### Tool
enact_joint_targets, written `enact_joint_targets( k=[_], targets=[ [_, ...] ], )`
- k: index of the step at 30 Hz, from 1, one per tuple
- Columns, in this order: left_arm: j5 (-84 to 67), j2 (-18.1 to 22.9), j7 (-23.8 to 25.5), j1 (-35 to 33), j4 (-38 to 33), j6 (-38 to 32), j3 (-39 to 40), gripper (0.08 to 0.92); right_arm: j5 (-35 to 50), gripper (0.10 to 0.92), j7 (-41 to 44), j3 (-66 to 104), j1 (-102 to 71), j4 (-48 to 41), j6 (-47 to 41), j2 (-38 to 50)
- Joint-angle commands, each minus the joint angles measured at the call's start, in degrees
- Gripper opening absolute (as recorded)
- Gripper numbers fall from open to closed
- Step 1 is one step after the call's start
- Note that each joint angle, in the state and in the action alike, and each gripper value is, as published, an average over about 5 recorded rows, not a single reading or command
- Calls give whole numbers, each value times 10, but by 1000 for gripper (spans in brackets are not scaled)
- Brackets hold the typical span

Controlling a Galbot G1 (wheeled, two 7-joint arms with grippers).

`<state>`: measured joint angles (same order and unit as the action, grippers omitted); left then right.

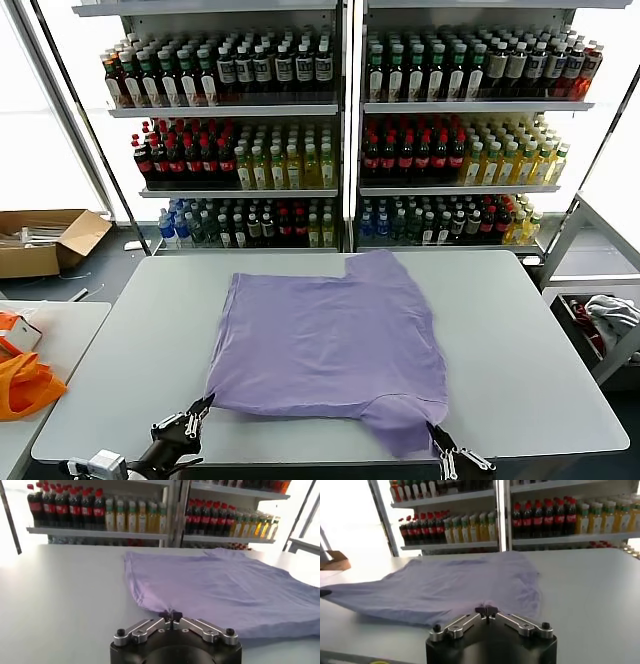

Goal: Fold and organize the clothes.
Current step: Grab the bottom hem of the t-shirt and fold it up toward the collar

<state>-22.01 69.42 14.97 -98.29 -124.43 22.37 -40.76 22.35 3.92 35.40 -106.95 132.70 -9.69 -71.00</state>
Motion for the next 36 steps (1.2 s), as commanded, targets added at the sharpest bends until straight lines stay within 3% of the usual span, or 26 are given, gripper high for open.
enact_joint_targets(
  k=[1, 11, 20, 27, 36],
  targets=[
    [5, -75, 45, 113, 60, 16, 20, 102, 48, 106, -33, -3, 181, -59, -29, 21],
    [-32, -128, 46, 259, 167, 38, 81, 102, 45, 106, -59, -103, 367, -207, -55, 40],
    [-28, -126, 30, 333, 256, 35, 121, 105, 8, 118, -48, -177, 446, -310, -84, 28],
    [-26, -113, 14, 321, 245, 31, 108, 252, -13, 299, -38, -165, 422, -290, -91, 23],
    [-20, -97, 3, 227, 183, 25, 87, 504, -63, 550, -91, -85, 307, -188, -162, 23]
  ],
)
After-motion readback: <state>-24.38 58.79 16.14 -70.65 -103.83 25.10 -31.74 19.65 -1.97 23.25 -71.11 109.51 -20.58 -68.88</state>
